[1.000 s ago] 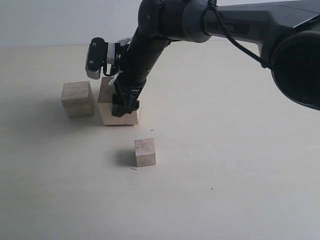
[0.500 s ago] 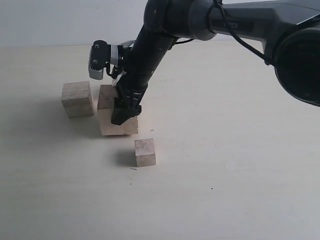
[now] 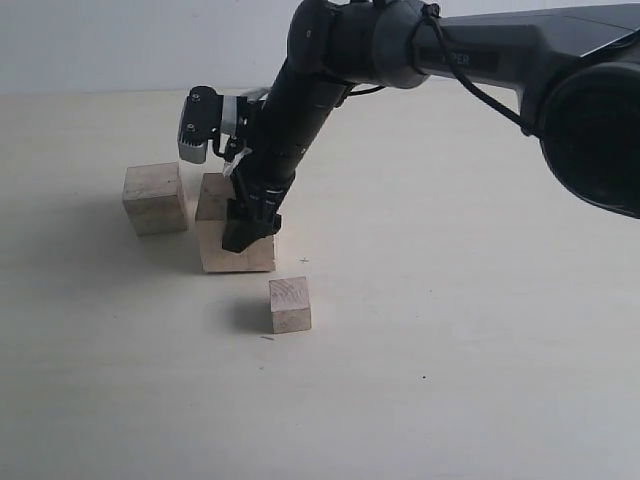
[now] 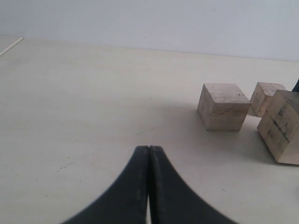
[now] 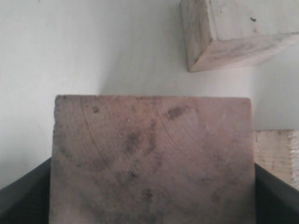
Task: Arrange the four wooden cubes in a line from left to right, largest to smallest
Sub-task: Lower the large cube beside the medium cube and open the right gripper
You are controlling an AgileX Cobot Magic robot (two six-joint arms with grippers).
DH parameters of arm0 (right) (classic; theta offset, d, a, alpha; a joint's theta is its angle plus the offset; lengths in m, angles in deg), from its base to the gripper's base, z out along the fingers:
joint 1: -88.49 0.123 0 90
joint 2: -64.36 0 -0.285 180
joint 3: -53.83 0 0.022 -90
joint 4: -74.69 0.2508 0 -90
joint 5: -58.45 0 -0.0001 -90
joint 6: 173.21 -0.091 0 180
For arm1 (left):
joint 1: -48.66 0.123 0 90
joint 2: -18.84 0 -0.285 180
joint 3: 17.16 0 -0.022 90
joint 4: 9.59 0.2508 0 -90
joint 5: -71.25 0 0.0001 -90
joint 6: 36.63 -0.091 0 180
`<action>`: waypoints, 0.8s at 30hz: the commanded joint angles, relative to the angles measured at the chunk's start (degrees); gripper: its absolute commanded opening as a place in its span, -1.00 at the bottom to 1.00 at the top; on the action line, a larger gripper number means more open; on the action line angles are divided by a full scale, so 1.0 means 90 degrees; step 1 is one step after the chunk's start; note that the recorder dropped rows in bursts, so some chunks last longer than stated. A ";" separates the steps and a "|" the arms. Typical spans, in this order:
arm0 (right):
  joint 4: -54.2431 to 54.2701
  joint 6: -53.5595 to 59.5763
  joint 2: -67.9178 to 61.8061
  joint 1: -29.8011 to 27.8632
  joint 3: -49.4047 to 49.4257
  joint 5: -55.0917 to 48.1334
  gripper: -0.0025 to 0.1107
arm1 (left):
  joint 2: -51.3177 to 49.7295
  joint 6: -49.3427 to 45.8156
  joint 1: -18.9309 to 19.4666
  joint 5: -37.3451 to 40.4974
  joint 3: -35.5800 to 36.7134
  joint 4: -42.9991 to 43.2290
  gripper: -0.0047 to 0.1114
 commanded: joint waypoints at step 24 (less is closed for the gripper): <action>0.0251 -0.0261 0.0214 -0.0019 -0.0067 -0.0006 0.73 | 0.0041 0.0000 -0.0044 -0.0082 0.0022 -0.0036 -0.92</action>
